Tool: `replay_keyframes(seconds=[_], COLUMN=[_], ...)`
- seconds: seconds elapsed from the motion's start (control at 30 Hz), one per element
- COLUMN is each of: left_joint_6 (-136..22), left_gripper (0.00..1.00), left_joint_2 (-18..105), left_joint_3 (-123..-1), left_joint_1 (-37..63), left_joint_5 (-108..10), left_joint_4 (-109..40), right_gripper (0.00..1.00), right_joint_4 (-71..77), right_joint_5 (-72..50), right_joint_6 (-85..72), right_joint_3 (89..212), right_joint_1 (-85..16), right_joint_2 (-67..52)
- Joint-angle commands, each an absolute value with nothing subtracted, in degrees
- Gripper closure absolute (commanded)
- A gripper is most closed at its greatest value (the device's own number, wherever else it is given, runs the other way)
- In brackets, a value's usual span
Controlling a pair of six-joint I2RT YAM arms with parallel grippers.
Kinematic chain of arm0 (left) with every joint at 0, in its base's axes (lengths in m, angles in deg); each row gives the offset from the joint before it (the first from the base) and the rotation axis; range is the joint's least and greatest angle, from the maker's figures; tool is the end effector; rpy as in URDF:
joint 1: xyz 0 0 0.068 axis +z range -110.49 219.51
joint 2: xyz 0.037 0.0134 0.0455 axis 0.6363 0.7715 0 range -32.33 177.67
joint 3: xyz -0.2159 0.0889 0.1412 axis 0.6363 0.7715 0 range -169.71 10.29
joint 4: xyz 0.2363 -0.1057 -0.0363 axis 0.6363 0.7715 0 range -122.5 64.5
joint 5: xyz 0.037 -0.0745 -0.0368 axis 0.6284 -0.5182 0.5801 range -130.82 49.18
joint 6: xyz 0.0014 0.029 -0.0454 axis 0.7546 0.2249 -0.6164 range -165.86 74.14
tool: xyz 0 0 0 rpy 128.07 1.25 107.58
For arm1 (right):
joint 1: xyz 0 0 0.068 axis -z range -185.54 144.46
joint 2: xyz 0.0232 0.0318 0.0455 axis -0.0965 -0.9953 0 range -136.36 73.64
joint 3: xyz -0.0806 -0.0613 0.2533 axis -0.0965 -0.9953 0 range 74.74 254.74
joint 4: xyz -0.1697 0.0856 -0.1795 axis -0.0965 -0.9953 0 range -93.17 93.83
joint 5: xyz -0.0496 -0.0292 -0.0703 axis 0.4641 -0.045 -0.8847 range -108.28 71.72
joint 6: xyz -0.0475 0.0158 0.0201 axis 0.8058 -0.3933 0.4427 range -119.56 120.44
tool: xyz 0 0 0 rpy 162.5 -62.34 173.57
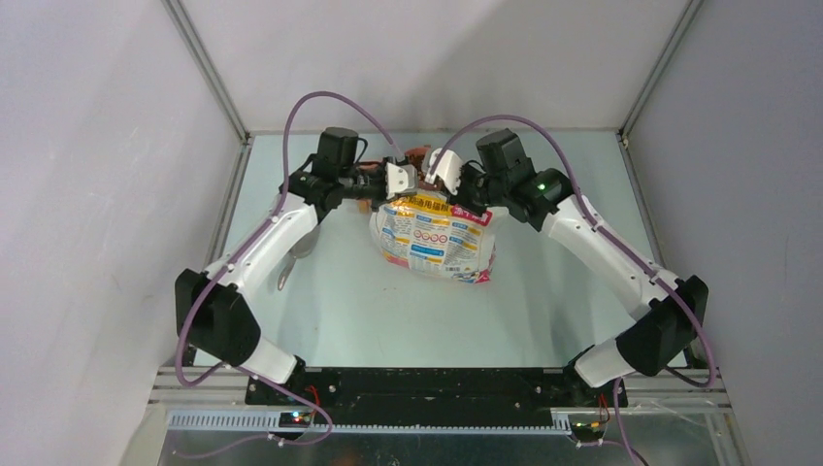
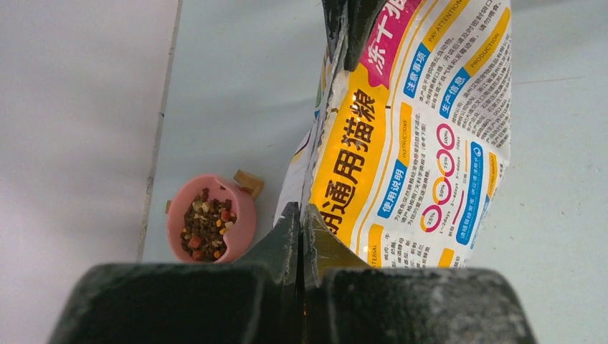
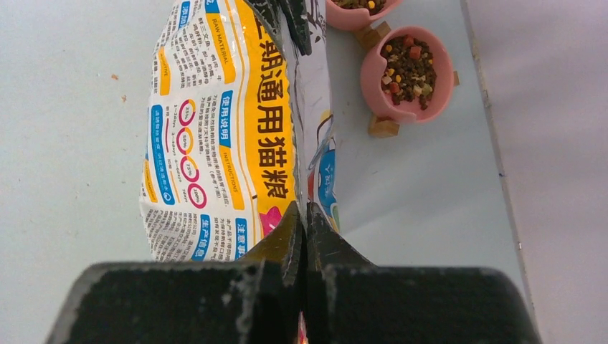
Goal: Serve the pet food
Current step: Close the pet food bag at the center of the board.
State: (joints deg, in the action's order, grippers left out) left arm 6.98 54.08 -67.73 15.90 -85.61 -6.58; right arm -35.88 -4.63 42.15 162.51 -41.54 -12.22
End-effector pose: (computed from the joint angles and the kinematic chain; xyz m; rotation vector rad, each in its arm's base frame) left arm 0.2983 -0.1578 0.3447 1.5596 1.2851 -0.5242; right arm 0.2617 0.2006 0.3783 -1.4896 1.6418 0.2107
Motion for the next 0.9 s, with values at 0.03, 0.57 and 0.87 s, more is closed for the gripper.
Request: replay_keyframes(seconds=[0.03,0.57,0.87], left_joint_6=[10.3,14.7,15.4], left_gripper=[1.00,1.00,1.00], left_joint_2=[50.3,46.8,46.5], left_joint_3=[-66.7,-60.6,-60.0], left_joint_1=[20.8,23.5,24.9], left_joint_5=[-74.5,-65.9,-65.1], left_joint_4=[-5.9,-7.3,-7.3], right_gripper=[1.00,0.98,0.93], right_joint_4=[-45.8,-50.0,-53.5], right_joint_5=[-14.8,-19.8,-22.6], right_joint_6=[45.0,45.1,44.2], right_joint_3=[160.0,157.8,157.6], right_joint_1=[-33.6,-33.0,-33.6], right_joint_2=[-3.3,0.1,1.1])
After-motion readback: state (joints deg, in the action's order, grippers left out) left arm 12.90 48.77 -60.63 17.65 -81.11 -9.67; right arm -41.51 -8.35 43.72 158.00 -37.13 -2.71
